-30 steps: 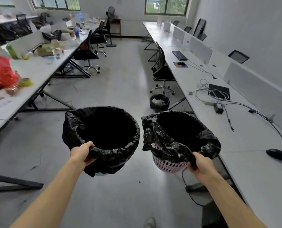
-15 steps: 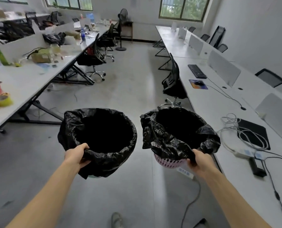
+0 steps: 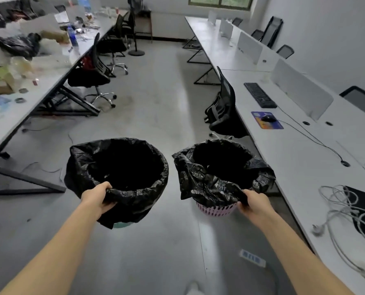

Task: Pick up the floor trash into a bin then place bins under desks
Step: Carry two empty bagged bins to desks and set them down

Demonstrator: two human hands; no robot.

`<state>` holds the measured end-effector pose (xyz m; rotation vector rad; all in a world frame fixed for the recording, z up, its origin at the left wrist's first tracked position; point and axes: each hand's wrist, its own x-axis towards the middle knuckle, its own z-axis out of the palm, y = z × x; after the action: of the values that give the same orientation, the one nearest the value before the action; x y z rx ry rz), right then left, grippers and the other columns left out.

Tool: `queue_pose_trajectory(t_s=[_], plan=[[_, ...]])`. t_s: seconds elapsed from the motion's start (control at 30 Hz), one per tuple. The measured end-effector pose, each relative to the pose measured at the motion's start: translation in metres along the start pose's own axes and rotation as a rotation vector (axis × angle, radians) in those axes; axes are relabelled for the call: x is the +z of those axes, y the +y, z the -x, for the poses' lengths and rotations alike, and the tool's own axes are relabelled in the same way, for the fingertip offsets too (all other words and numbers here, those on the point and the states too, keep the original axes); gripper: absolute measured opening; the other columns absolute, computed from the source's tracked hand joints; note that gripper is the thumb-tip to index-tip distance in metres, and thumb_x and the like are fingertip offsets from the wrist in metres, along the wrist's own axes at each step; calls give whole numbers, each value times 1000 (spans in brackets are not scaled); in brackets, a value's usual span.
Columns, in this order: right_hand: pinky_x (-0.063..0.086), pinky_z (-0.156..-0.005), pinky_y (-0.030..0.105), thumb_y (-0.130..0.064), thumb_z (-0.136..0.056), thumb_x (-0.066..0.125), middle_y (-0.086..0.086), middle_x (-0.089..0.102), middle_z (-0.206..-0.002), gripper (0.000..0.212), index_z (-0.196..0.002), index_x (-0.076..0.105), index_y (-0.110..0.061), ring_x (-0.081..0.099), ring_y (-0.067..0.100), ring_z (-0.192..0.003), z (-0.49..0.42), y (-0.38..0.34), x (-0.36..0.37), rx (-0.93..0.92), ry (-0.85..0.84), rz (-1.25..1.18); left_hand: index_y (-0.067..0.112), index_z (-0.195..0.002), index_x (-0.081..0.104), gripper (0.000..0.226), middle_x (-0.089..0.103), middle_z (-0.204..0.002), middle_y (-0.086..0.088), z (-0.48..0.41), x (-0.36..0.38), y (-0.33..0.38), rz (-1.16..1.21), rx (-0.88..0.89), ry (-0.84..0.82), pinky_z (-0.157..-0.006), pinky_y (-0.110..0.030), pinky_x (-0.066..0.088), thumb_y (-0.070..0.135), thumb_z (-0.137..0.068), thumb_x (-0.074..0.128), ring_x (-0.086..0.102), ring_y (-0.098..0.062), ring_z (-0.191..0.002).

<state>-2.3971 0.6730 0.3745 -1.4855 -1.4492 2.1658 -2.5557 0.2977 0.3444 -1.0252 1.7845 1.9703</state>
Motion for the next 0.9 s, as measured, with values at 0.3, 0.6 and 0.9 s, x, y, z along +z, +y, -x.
queue_pose_trajectory(t_s=[0.3,0.6,0.9], plan=[[48,-43,25,-3,-100,49,14,57,-100,27,-126,55,3,53,23,-70,-207,-101,159,79,-25,54,3,-116,51,36,58,-125,-22,-173,132,132,-30,-31,63,-81,-45,56,3,-84,65,62,-39,-108],[39,-49,31,-5,-101,46,7,43,-73,18,-118,53,-2,34,18,-55,-386,-248,328,34,-79,143,5,-134,48,50,59,-127,-20,-319,263,284,-15,-28,104,-80,-43,56,8,-87,66,64,-37,-107],[43,-43,23,-8,-100,47,14,53,-97,10,-107,54,-10,42,19,-62,-584,-378,482,28,0,160,9,-118,48,32,59,-107,-15,-514,437,425,-29,-55,27,-81,-42,55,8,-90,64,63,-34,-100]])
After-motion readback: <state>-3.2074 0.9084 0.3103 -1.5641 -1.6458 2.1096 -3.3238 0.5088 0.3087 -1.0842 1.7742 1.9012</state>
